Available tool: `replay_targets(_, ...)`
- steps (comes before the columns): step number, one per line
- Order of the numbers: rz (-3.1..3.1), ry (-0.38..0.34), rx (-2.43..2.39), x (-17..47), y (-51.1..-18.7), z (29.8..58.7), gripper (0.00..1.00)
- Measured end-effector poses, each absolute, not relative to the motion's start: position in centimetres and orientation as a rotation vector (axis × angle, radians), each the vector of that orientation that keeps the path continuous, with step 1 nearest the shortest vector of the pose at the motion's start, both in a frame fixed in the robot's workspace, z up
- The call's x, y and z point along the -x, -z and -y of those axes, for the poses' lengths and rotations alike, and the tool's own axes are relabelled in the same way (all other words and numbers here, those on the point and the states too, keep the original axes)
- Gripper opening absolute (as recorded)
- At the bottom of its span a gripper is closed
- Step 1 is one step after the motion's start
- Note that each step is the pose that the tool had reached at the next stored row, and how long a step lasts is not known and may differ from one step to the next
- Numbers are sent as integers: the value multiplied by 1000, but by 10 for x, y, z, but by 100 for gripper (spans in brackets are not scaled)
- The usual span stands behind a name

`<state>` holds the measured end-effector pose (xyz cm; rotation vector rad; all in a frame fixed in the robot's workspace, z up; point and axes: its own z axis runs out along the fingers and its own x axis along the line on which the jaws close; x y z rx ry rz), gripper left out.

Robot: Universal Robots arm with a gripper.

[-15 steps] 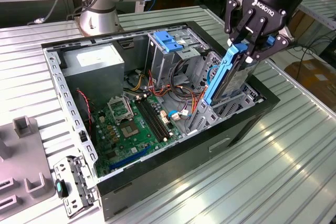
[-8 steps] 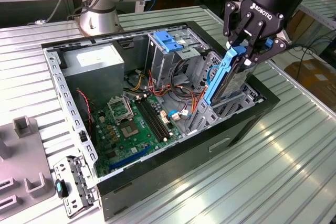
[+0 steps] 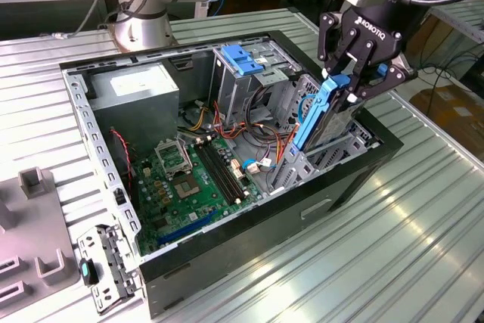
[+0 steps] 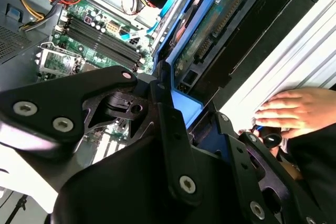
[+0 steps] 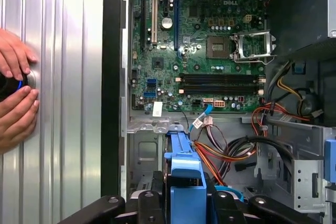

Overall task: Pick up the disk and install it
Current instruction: 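Insert the disk into the insertion slot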

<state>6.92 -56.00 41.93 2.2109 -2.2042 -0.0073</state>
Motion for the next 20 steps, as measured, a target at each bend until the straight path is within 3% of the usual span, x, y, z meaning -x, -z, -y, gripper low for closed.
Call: replay_targets(20,2190,2,-2230,-69,-387,560,37)
